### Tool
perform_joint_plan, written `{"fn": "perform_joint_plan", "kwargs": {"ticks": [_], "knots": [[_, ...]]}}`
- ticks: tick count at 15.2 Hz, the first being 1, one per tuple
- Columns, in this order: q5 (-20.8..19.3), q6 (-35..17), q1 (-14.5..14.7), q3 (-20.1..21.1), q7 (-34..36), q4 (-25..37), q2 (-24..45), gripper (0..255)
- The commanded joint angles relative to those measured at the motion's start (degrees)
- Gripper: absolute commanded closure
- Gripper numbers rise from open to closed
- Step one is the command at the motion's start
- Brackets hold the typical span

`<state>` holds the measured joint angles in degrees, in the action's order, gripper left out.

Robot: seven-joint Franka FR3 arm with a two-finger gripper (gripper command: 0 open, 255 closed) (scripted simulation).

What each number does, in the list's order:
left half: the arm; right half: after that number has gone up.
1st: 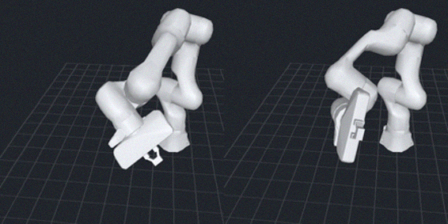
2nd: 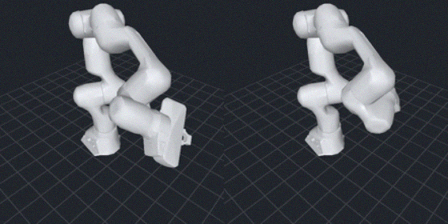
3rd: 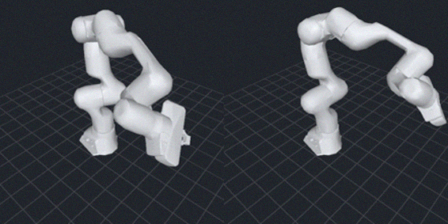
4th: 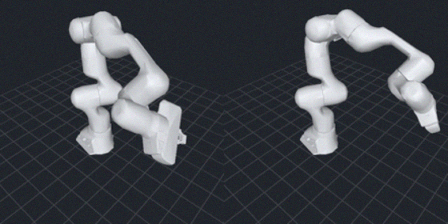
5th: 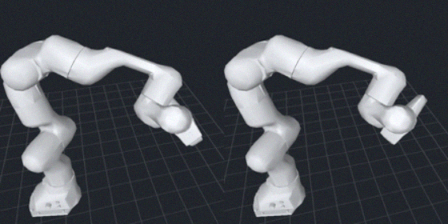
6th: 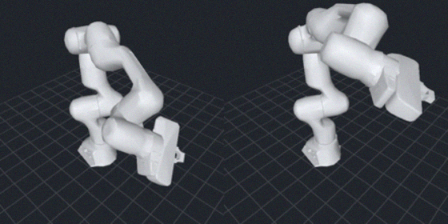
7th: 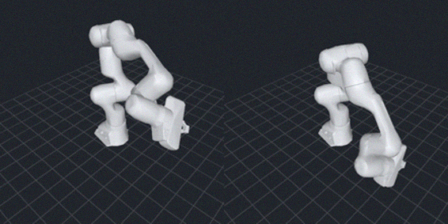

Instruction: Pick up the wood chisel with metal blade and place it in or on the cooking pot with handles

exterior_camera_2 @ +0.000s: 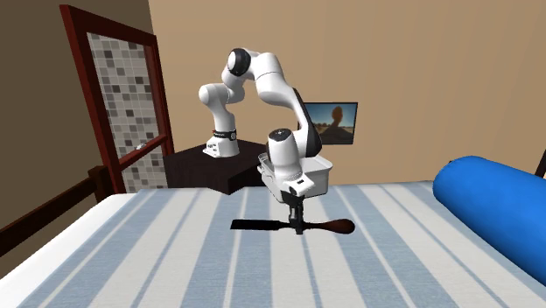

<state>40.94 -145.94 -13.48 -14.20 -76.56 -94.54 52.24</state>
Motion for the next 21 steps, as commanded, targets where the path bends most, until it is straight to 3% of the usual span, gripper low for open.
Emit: {"fn": "perform_joint_plan", "kwargs": {"ticks": [1,21], "knots": [[-0.37,0.57,0.37,-0.41,0.44,-0.52,-1.08,255],[-5.56,8.04,3.89,-5.36,5.17,-5.16,-13.20,255]]}}
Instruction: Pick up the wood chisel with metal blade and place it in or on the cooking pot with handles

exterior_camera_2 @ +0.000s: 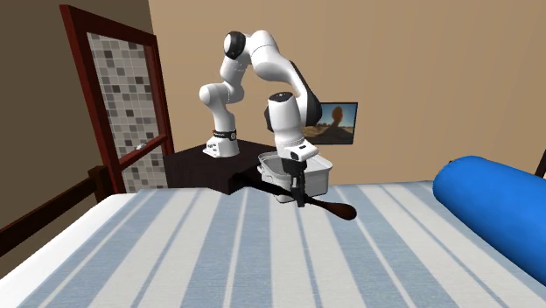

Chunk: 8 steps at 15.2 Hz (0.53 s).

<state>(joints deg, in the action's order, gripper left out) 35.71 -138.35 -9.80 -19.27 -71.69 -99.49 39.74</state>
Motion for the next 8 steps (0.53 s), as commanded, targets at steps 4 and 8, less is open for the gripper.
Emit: {"fn": "perform_joint_plan", "kwargs": {"ticks": [4,8], "knots": [[-1.57,2.17,0.85,-1.24,1.38,-0.53,-2.85,255],[-2.83,3.98,1.45,-2.15,2.49,-0.63,-4.90,255]]}}
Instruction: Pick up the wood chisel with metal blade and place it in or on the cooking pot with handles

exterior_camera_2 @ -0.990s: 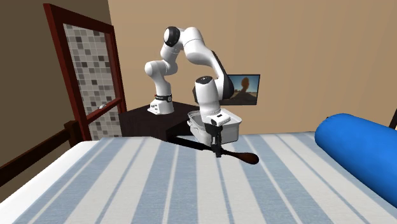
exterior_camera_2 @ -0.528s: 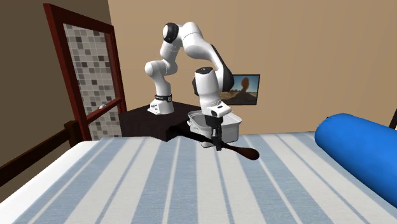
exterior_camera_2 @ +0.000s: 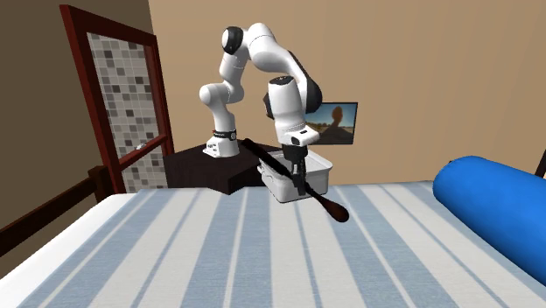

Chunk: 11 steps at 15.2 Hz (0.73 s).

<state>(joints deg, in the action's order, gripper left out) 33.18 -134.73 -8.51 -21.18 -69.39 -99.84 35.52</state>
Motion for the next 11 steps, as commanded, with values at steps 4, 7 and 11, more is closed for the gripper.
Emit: {"fn": "perform_joint_plan", "kwargs": {"ticks": [4,7,11], "knots": [[-1.57,2.24,0.71,-1.10,1.32,-0.17,-2.62,255],[-2.53,3.70,1.09,-1.70,2.16,0.05,-4.01,255],[-3.68,5.56,1.51,-2.39,3.19,0.48,-5.62,255]]}}
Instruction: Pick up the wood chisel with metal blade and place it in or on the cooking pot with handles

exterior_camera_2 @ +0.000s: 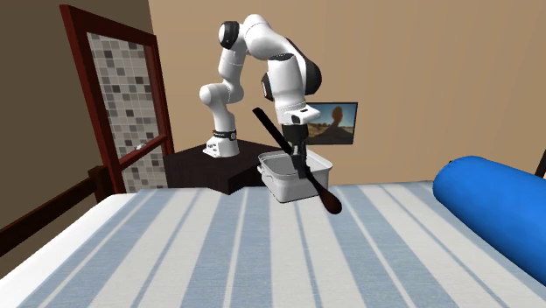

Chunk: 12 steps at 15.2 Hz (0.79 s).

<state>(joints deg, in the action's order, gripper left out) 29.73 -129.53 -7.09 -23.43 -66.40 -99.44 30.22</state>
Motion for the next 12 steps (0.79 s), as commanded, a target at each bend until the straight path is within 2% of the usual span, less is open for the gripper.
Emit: {"fn": "perform_joint_plan", "kwargs": {"ticks": [1,12], "knots": [[-0.54,-0.98,1.30,-0.26,0.64,-2.85,-2.17,255],[-6.38,-13.78,13.36,-0.33,10.74,-29.57,-20.43,255]]}}
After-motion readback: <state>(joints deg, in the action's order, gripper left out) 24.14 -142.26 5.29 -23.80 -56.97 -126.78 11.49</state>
